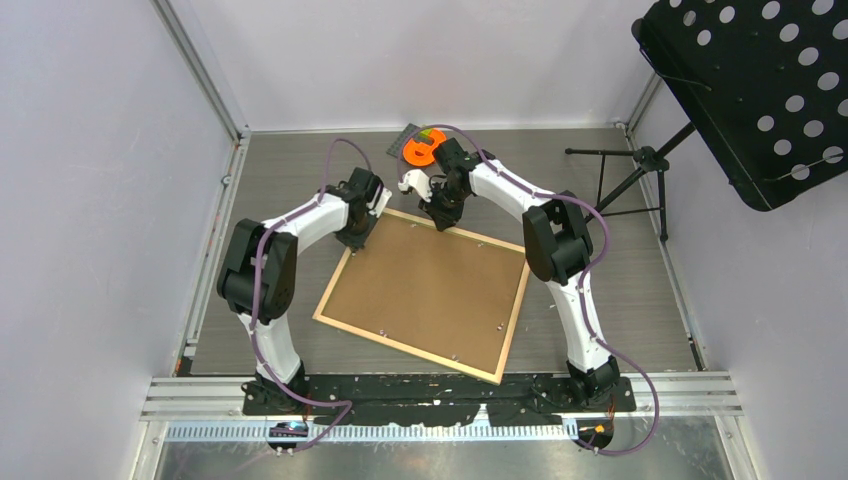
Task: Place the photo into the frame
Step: Install the photo frame at the center of the board.
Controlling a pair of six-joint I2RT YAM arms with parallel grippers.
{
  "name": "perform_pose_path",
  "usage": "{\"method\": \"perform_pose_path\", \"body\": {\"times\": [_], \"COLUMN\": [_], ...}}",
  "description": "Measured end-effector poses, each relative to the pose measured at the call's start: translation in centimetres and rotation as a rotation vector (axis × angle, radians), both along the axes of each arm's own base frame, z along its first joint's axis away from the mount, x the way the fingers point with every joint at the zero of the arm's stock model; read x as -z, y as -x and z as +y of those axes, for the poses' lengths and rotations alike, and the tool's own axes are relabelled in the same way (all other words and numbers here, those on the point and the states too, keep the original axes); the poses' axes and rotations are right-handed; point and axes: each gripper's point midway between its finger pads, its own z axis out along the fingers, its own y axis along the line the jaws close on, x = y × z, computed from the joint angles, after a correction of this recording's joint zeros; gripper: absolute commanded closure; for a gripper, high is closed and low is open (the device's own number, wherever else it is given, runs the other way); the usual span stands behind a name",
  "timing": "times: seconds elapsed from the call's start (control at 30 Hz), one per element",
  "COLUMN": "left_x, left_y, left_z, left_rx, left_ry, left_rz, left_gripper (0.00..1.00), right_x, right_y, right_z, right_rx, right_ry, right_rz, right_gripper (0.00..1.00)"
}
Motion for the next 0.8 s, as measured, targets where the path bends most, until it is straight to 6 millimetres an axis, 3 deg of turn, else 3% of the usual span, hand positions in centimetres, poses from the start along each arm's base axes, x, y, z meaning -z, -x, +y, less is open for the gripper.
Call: {"method": "perform_pose_path", "body": {"times": [0.2,0.8], "left_x": [0.01,-0.12], "left_y": [-0.01,0.21], "left_z": [-0.06,-0.59], "left_rx": [-0.001,0.000], "left_ry": [0.003,0.028], "left_rz": [0.000,0.015], "left_gripper": [0.73,0.69], "right_x": [0.00,0.00], "right_y": [0.00,0.00], "right_z": [0.00,0.01], "right_rx": [0.000,0.000], "right_ry": [0.000,0.000], "right_rz": [0.000,0.000], "right_gripper": [0.94,0.94]}}
